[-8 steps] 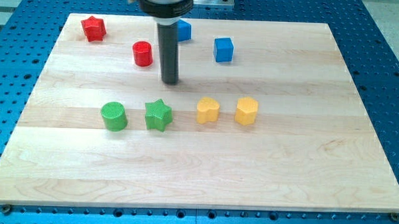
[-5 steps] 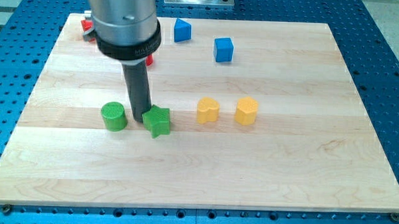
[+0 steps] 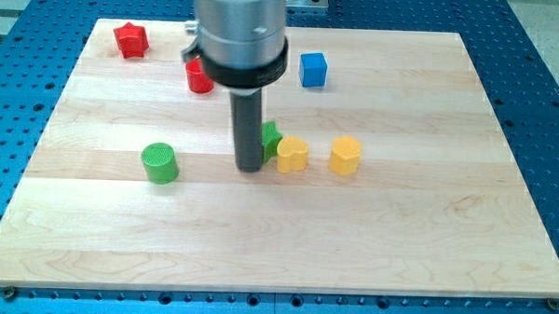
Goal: Place the green star diagonally to the cube
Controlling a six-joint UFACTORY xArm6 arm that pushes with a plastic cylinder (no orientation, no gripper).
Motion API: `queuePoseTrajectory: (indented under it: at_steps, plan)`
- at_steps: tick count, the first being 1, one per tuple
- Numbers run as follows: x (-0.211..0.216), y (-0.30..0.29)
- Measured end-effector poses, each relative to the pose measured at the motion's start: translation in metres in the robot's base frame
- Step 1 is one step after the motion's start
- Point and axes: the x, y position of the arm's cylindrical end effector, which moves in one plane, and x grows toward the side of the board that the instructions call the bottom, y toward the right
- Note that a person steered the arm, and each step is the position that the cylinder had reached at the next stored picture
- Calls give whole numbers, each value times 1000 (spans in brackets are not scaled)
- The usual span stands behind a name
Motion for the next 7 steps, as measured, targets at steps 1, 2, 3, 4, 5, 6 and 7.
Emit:
queuePoseTrajectory:
  at_steps: [1, 2, 3, 4, 5, 6, 7]
  plan:
    - [-30, 29]
    - [-45, 7]
    - [-58, 68]
    - [-92, 127]
    - [-106, 161]
    - [-82, 165]
    - [-60, 181]
